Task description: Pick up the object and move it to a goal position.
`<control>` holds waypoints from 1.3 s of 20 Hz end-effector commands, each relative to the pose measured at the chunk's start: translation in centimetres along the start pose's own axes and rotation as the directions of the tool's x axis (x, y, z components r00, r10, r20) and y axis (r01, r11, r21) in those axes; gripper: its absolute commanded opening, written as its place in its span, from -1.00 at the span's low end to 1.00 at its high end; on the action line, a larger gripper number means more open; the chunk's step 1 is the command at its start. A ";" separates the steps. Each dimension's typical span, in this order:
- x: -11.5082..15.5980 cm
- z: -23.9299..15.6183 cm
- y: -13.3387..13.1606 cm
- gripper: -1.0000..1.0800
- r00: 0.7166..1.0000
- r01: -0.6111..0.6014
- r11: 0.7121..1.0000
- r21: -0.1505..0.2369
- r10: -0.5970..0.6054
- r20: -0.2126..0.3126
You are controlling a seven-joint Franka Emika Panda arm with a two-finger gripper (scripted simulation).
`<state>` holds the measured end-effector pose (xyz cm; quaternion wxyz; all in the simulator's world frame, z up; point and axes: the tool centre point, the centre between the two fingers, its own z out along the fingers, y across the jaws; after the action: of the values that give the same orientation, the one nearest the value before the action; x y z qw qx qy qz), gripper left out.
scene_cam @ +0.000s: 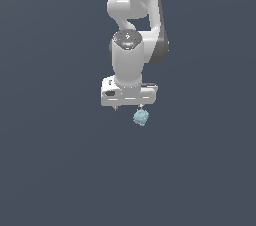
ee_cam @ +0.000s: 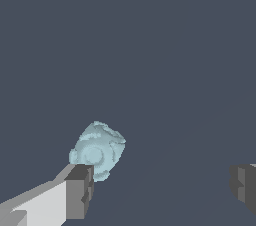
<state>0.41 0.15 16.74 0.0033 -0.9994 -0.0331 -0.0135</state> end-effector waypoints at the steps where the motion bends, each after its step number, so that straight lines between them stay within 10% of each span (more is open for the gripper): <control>1: 0.0 0.1 -0.1 0.92 1.000 -0.009 1.000 0.000 0.009 0.001; 14: -0.8 2.5 -2.2 0.92 0.984 -0.177 0.984 0.000 0.177 0.009; 26: -2.3 6.0 -5.2 0.92 0.906 -0.423 0.906 -0.010 0.423 0.019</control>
<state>-1.83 4.94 11.05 0.0032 -0.9856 0.1690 -0.0027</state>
